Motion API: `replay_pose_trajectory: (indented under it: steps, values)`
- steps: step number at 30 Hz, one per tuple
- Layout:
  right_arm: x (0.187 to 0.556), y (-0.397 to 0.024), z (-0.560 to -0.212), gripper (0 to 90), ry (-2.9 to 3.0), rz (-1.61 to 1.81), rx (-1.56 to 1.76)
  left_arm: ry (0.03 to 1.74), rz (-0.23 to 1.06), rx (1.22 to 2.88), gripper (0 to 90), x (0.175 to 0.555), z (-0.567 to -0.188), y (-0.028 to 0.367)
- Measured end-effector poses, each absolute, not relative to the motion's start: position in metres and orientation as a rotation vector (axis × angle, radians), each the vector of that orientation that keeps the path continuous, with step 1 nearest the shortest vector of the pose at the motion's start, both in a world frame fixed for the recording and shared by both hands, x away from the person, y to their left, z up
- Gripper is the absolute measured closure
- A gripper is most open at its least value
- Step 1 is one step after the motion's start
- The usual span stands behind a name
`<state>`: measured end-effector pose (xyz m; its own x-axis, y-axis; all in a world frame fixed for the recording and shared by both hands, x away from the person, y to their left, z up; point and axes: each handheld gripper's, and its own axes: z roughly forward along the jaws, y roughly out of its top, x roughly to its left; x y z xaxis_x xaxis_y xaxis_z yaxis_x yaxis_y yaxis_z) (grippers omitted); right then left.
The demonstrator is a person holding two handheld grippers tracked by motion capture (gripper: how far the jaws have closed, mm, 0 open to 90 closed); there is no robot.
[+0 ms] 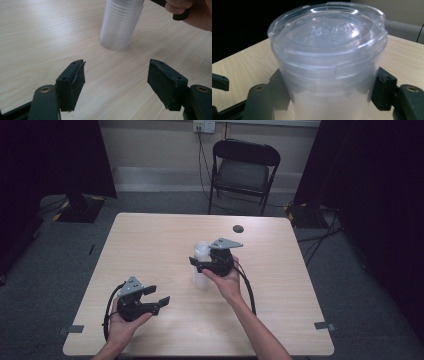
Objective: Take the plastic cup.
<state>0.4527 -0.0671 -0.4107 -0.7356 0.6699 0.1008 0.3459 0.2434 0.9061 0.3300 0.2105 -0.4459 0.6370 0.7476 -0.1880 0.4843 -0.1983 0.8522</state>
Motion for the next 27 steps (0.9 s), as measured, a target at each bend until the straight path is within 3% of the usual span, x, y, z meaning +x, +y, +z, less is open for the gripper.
replay_pose_trajectory:
  steps: [27]
  values:
    - [0.451,-0.070,-0.394,34.0,2.170,1.541,0.921,0.982,0.331,1.862,30.0,0.331,-0.446,0.210]
